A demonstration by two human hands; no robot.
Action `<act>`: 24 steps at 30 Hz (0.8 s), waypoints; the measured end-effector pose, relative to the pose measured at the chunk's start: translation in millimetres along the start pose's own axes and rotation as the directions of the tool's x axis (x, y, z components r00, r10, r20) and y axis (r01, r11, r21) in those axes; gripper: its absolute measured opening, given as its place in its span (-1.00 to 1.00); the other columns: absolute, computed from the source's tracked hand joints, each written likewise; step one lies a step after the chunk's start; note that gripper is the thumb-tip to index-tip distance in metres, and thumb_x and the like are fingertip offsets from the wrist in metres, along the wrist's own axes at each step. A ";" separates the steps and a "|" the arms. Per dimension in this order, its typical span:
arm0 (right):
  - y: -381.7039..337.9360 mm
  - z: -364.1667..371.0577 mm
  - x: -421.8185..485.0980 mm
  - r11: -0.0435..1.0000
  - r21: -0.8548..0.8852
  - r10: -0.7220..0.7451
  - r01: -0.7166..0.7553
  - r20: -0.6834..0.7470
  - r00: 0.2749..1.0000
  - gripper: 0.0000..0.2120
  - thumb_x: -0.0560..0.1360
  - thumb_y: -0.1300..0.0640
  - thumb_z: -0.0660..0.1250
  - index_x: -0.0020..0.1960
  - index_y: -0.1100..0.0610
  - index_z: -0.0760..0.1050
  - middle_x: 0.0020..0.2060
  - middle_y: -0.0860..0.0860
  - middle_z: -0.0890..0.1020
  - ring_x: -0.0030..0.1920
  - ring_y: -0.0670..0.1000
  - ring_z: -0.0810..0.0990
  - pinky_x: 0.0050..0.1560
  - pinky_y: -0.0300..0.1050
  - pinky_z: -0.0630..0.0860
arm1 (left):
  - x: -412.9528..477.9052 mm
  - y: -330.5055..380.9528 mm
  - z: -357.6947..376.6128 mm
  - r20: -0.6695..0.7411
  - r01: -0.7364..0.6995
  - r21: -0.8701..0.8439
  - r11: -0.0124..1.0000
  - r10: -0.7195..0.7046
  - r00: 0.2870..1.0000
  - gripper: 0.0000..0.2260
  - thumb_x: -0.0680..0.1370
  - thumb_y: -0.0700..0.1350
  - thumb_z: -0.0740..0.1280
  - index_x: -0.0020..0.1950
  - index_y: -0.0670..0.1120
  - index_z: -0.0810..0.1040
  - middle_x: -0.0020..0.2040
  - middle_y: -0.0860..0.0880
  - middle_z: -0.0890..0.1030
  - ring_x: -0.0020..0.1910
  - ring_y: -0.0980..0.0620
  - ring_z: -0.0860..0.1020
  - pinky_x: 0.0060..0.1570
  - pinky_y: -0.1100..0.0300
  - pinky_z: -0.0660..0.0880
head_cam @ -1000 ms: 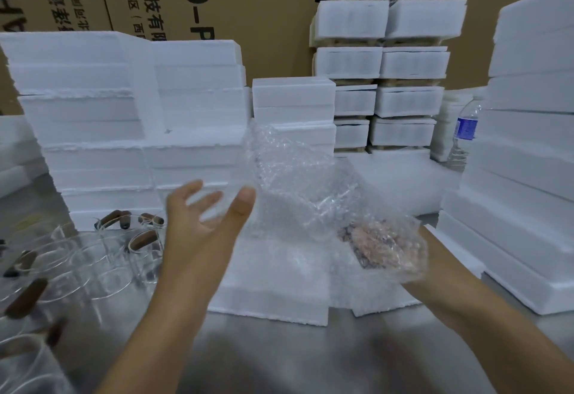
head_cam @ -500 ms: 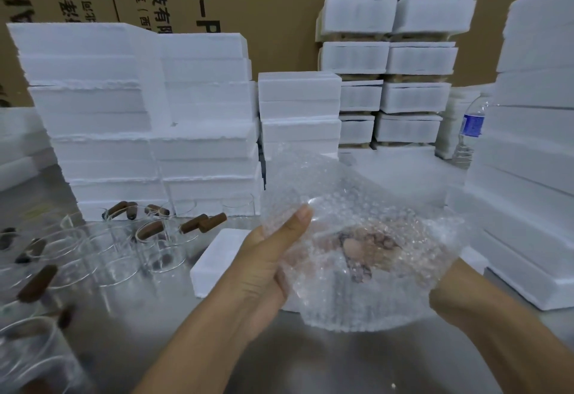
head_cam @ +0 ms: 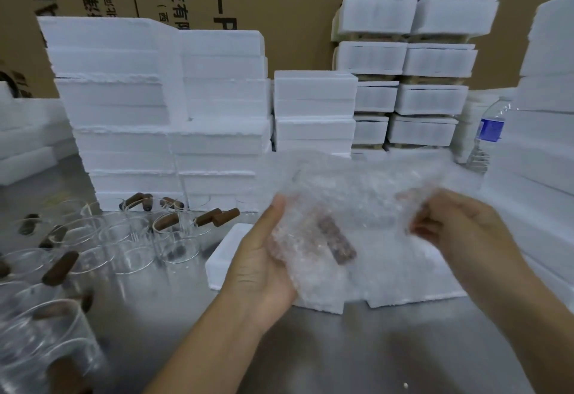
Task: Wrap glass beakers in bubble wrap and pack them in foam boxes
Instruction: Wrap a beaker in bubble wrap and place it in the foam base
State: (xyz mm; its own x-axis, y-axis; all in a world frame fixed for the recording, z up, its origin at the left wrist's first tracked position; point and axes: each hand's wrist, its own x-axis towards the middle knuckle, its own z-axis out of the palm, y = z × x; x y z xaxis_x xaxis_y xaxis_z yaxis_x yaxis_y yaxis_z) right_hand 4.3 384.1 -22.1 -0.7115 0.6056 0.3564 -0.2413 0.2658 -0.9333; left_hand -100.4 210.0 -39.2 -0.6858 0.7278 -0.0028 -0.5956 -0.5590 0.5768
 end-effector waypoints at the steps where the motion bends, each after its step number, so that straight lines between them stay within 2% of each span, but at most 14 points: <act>1: 1.0 -4.1 2.3 0.995 0.083 -0.040 0.049 -0.109 0.993 -0.70 0.53 -0.05 0.25 -0.25 0.00 0.67 -0.41 -0.02 0.62 -0.32 -0.08 0.61 -0.20 -0.23 0.55 | 0.0 2.4 -1.4 0.004 -0.026 -0.037 0.999 0.026 1.000 -0.36 0.19 0.03 0.55 0.23 -0.13 0.59 0.18 -0.18 0.61 0.15 -0.16 0.59 0.21 -0.13 0.44; 2: 0.4 -4.8 2.3 0.993 0.109 -0.035 0.056 -0.181 0.983 -0.68 0.50 -0.17 0.22 -0.21 -0.04 0.67 -0.41 -0.03 0.62 -0.32 -0.09 0.61 -0.16 -0.19 0.53 | -0.6 4.5 -1.2 0.016 -0.049 -0.087 0.995 0.050 0.999 -0.39 0.23 0.05 0.50 0.24 -0.13 0.58 0.19 -0.18 0.61 0.16 -0.17 0.59 0.19 -0.13 0.45; 3: 4.0 -5.4 4.5 0.991 0.122 -0.025 0.046 -0.172 0.985 -0.62 0.45 -0.28 0.22 -0.18 -0.04 0.66 -0.41 -0.02 0.62 -0.31 -0.08 0.62 -0.15 -0.16 0.50 | -1.9 6.6 -1.5 0.003 -0.072 -0.108 0.992 0.072 0.997 -0.40 0.26 0.06 0.46 0.26 -0.12 0.56 0.19 -0.18 0.61 0.16 -0.17 0.59 0.17 -0.13 0.46; 5: 5.8 2.7 2.8 0.992 0.107 0.065 -0.061 -0.034 0.997 -0.39 0.22 -0.45 0.21 -0.15 0.06 0.62 -0.40 -0.02 0.64 -0.34 -0.06 0.64 -0.20 -0.11 0.46 | 2.7 6.4 -6.5 -0.001 -0.101 -0.162 0.982 0.102 0.995 -0.42 0.29 0.07 0.42 0.27 -0.11 0.55 0.17 -0.18 0.62 0.14 -0.17 0.60 0.13 -0.13 0.48; 7: 6.4 14.1 -1.4 0.980 0.119 0.139 -0.162 0.179 0.974 -0.31 0.04 -0.49 0.23 -0.19 0.10 0.55 -0.44 -0.01 0.65 -0.42 -0.03 0.64 -0.29 -0.07 0.48 | 4.5 5.0 -7.0 0.004 -0.109 -0.175 0.978 0.112 0.994 -0.45 0.28 0.05 0.43 0.24 -0.10 0.57 0.16 -0.18 0.62 0.12 -0.18 0.60 0.15 -0.14 0.46; 8: -0.2 20.0 -5.4 0.973 0.057 0.202 -0.224 0.266 0.943 -0.13 -0.30 -0.50 0.12 -0.25 0.10 0.56 -0.42 -0.01 0.66 -0.43 0.00 0.64 -0.30 -0.04 0.54 | 4.9 4.3 -6.5 0.003 -0.109 -0.169 0.980 0.111 0.994 -0.47 0.27 0.04 0.45 0.20 -0.10 0.60 0.16 -0.17 0.62 0.11 -0.18 0.61 0.18 -0.15 0.45; 9: 4.7 19.8 -8.5 0.985 0.011 0.156 -0.174 0.382 0.911 -0.41 0.12 -0.46 0.41 -0.30 0.09 0.59 -0.37 -0.01 0.68 -0.40 0.03 0.66 -0.27 -0.03 0.61 | 4.7 3.9 -6.4 0.010 -0.104 -0.169 0.980 0.107 0.994 -0.51 0.25 0.04 0.46 0.14 -0.10 0.64 0.15 -0.17 0.63 0.11 -0.18 0.61 0.19 -0.16 0.43; 10: 0.0 26.5 -11.7 0.986 -0.034 0.163 -0.163 0.404 0.900 -0.75 0.37 -0.06 0.28 -0.31 0.08 0.62 -0.33 -0.01 0.69 -0.35 0.03 0.67 -0.22 -0.07 0.64 | 4.9 3.0 -6.5 0.010 -0.099 -0.162 0.982 0.102 0.995 -0.53 0.22 0.03 0.49 0.09 -0.11 0.67 0.15 -0.18 0.62 0.11 -0.19 0.61 0.21 -0.17 0.42; 11: 4.8 24.1 -13.0 0.991 -0.087 0.132 -0.103 0.464 0.876 -0.65 0.20 -0.22 0.46 -0.27 0.07 0.64 -0.30 0.00 0.70 -0.30 0.03 0.69 -0.21 -0.16 0.63 | 3.6 2.1 -5.3 0.019 -0.090 -0.163 0.983 0.094 0.995 -0.53 0.19 0.02 0.53 0.05 -0.12 0.69 0.15 -0.19 0.62 0.11 -0.20 0.60 0.22 -0.17 0.42; 13: 6.5 23.6 -16.9 0.997 -0.066 0.073 -0.047 0.473 0.878 -0.75 0.26 -0.10 0.56 -0.21 0.05 0.67 -0.30 0.02 0.70 -0.28 -0.02 0.69 -0.25 -0.31 0.57 | 3.2 0.8 -3.9 0.059 -0.084 -0.173 0.981 0.096 0.994 -0.46 0.08 -0.03 0.64 0.03 -0.14 0.69 0.13 -0.21 0.63 0.09 -0.21 0.61 0.17 -0.16 0.47; 16: 0.3 25.6 -13.6 1.000 0.010 0.002 -0.005 0.316 0.949 -0.80 0.23 -0.07 0.41 -0.30 0.05 0.65 -0.37 0.01 0.67 -0.39 -0.07 0.62 -0.31 -0.33 0.52 | 4.3 -1.6 -4.3 0.092 -0.087 -0.181 0.980 0.105 0.990 -0.44 -0.01 -0.09 0.68 -0.04 -0.13 0.70 0.04 -0.22 0.66 -0.04 -0.18 0.66 0.00 -0.15 0.56; 18: -1.5 23.2 -10.7 0.998 0.059 -0.044 0.031 0.218 0.975 -0.79 0.21 -0.11 0.37 -0.30 0.01 0.64 -0.39 0.00 0.64 -0.42 -0.08 0.56 -0.35 -0.31 0.49 | 5.0 -4.1 -4.2 0.081 -0.082 -0.153 0.985 0.095 0.992 -0.42 0.02 -0.08 0.67 0.01 -0.12 0.68 0.06 -0.23 0.64 0.00 -0.19 0.64 0.04 -0.15 0.55; 21: 1.0 17.9 -6.7 0.990 0.118 -0.091 0.077 0.114 0.989 -0.78 0.21 -0.15 0.36 -0.30 -0.02 0.61 -0.43 -0.03 0.58 -0.41 -0.10 0.53 -0.33 -0.30 0.50 | 4.4 -9.1 -2.9 0.072 -0.079 -0.088 0.993 0.086 0.994 -0.52 0.03 -0.07 0.67 -0.09 -0.12 0.71 0.09 -0.22 0.64 0.05 -0.18 0.63 0.18 -0.10 0.50; 24: 2.4 15.3 -5.9 0.981 0.174 -0.100 0.090 0.051 0.994 -0.81 0.28 -0.15 0.35 -0.28 -0.03 0.59 -0.39 -0.07 0.58 -0.33 -0.09 0.54 -0.18 -0.16 0.51 | 3.0 -14.9 -0.9 0.127 -0.025 -0.045 0.999 0.031 0.991 -0.41 -0.01 -0.09 0.69 0.00 -0.12 0.70 0.16 -0.18 0.62 0.13 -0.16 0.60 0.21 -0.08 0.48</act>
State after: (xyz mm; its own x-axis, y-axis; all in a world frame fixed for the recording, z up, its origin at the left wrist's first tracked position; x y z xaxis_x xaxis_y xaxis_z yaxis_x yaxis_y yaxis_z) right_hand -2.2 369.7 -27.1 -0.7167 0.5366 0.4455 -0.4154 0.1847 -0.8907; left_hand -93.9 220.2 -48.6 -0.6452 0.7547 0.1188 -0.5960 -0.5945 0.5397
